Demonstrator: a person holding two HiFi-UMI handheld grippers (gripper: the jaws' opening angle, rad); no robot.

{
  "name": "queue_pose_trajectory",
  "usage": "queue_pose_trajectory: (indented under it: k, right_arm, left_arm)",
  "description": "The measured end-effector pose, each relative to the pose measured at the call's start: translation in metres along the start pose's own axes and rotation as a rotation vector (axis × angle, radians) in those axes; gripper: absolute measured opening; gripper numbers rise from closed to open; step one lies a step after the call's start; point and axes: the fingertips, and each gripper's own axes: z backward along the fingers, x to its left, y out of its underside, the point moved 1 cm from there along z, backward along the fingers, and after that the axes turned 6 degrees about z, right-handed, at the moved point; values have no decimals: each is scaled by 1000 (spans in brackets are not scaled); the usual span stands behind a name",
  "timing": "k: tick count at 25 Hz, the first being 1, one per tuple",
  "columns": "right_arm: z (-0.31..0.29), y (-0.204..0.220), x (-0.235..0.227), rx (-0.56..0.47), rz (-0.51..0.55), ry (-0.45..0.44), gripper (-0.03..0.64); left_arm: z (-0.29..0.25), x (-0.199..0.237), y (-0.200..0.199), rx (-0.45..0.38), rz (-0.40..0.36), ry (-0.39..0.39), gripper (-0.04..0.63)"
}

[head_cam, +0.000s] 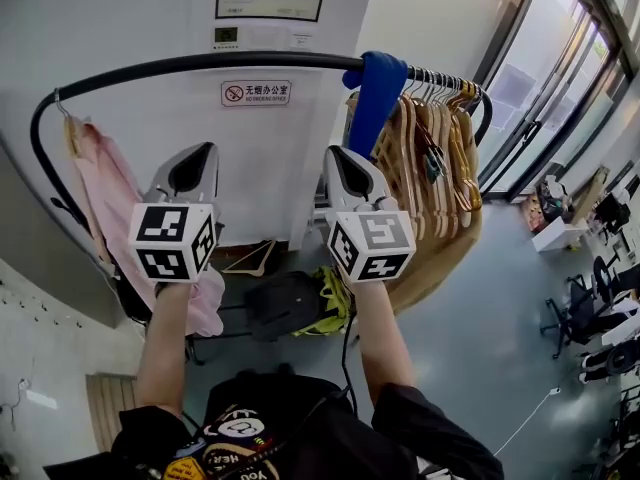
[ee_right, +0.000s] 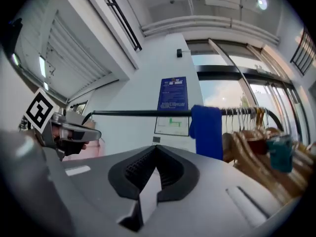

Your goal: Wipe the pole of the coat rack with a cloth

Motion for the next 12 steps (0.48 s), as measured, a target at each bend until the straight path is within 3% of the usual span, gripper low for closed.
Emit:
queue_pose_trajectory:
  k: [5, 12]
  right_arm:
    - [-15, 47, 31, 98, -55, -75, 2]
    - [-22, 47, 47, 111, -36, -96, 2]
  left_arm:
    - [6, -7, 43, 43, 33, -4, 3]
    - [8, -13, 56, 77, 17, -1, 3]
